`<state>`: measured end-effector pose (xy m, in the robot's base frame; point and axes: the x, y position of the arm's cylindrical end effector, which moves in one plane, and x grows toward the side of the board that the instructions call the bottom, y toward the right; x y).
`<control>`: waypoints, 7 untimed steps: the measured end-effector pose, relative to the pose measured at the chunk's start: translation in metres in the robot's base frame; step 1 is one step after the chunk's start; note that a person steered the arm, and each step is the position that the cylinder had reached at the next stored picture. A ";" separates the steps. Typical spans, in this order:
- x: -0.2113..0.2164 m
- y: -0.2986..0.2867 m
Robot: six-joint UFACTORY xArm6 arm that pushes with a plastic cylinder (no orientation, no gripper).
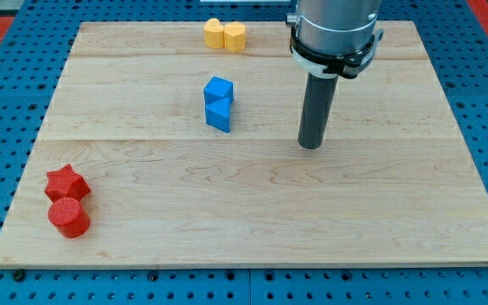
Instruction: Slide the yellow heart to the top left
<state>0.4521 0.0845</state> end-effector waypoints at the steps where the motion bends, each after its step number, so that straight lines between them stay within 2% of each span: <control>1: 0.000 0.000; 2: -0.005 -0.001; 3: -0.039 0.040; 4: -0.097 0.086; 5: -0.115 0.040; 7: -0.221 0.011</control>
<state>0.2307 0.0960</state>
